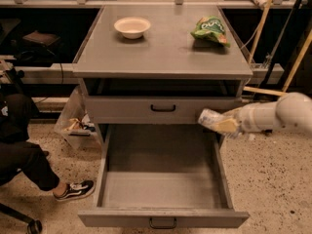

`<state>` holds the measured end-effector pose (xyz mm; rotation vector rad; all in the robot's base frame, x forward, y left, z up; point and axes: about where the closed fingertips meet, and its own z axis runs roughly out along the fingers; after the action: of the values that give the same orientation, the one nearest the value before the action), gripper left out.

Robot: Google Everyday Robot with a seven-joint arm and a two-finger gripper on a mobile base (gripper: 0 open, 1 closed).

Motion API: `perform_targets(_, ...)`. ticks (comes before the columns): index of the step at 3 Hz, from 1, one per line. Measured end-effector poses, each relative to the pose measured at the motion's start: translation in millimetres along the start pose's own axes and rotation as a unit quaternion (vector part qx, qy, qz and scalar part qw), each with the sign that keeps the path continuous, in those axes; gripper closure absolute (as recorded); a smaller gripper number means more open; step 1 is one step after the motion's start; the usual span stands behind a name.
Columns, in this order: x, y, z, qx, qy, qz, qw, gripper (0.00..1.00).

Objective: Pick blue plastic bottle from middle drawer and place on counter

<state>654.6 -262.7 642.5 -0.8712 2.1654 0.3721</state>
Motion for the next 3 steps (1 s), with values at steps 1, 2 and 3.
perform_targets(1,-29.6,0.4,-21.7,0.015,-0.006,-0.021,0.9996,1.00)
perform_targets(2,-29.0,0.5,-21.1,0.014,-0.006,-0.021,0.9997,1.00)
perform_targets(3,-51.4,10.4,-41.8,0.013,-0.015,-0.046,0.9987,1.00)
